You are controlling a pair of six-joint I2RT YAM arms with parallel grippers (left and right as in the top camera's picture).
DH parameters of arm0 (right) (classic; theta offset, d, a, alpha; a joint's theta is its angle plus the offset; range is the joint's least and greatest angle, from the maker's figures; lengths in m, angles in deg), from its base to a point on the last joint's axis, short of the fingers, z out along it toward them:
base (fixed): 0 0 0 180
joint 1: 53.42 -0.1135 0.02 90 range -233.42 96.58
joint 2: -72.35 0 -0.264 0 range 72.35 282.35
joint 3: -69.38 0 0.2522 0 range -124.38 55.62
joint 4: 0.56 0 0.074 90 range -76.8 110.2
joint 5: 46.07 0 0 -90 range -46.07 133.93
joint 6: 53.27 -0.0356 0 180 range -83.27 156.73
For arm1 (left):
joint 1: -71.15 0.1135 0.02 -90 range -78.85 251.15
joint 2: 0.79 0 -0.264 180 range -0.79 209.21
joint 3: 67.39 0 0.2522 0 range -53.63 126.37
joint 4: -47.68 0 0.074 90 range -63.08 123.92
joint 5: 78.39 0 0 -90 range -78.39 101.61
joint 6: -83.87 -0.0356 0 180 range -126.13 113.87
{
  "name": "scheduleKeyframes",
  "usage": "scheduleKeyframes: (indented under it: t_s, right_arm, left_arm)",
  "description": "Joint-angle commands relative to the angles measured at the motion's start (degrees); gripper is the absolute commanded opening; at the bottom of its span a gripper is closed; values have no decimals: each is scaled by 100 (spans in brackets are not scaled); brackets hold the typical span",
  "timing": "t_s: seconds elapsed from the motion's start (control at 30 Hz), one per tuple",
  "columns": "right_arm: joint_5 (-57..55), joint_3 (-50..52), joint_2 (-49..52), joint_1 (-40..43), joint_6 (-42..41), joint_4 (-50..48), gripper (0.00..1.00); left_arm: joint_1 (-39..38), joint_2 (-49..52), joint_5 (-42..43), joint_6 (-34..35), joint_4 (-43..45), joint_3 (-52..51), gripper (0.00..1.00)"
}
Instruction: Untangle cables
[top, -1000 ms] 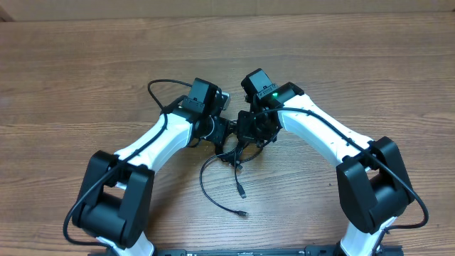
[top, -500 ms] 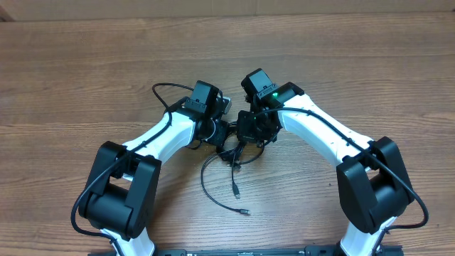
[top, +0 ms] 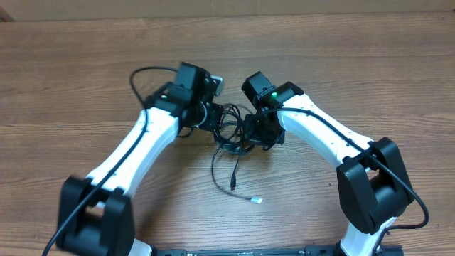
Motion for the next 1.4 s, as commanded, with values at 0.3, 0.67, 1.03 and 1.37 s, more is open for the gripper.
scheduleKeyframes:
  t_s: [0.3, 0.67, 1.03, 1.37]
  right_arm:
    - [-2197, -66, -107, 728, -481, 608, 4]
    - [-57, -68, -107, 1296, 1209, 409, 4]
    - [1886, -68, -107, 308, 2157, 22, 4]
    - [323, -68, -107, 284, 1154, -63, 4]
  left_arm:
    - [1458, -1196, -177, -79, -1019, 212, 4]
    - [2190, -1263, 1174, -98, -1069, 208, 4]
    - [1526, -645, 1147, -63, -1056, 208, 17]
    - [774, 247, 1174, 157, -1060, 208, 56]
